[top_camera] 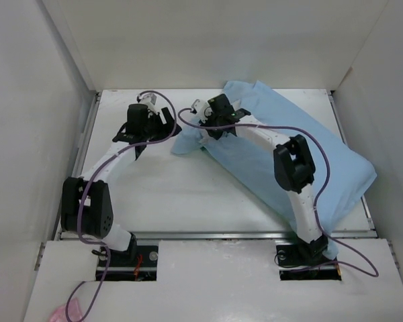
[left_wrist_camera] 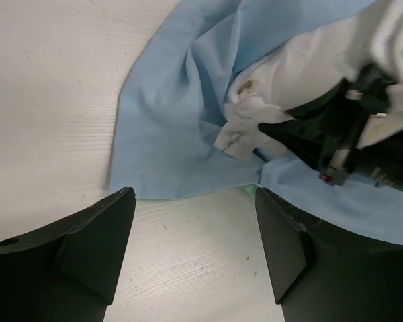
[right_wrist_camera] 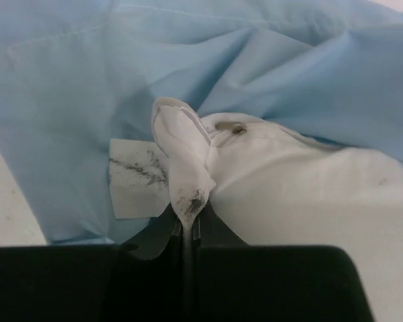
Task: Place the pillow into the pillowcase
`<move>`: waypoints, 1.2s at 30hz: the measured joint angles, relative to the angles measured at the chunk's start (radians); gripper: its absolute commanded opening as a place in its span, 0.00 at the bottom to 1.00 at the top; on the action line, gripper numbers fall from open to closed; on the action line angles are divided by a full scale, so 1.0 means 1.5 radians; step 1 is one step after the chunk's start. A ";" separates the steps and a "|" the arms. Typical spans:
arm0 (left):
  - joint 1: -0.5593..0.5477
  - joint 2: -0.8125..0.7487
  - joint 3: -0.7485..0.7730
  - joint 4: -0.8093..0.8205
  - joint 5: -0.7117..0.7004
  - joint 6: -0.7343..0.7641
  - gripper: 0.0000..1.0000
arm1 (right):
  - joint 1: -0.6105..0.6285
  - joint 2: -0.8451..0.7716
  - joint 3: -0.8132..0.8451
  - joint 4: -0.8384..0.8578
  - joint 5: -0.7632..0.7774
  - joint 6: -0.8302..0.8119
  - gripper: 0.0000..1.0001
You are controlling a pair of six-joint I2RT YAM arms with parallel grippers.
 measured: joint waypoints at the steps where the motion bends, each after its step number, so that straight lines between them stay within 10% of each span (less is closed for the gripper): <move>1: 0.000 0.007 0.001 0.002 0.005 0.000 0.70 | -0.003 -0.017 -0.028 0.016 -0.004 0.007 0.00; 14: -0.099 0.196 0.132 0.008 0.047 0.016 0.70 | -0.065 -0.347 -0.346 0.198 -0.232 0.067 0.00; 36: -0.131 0.358 0.168 0.099 0.087 -0.078 0.71 | -0.061 -0.411 -0.404 0.220 -0.305 0.103 0.00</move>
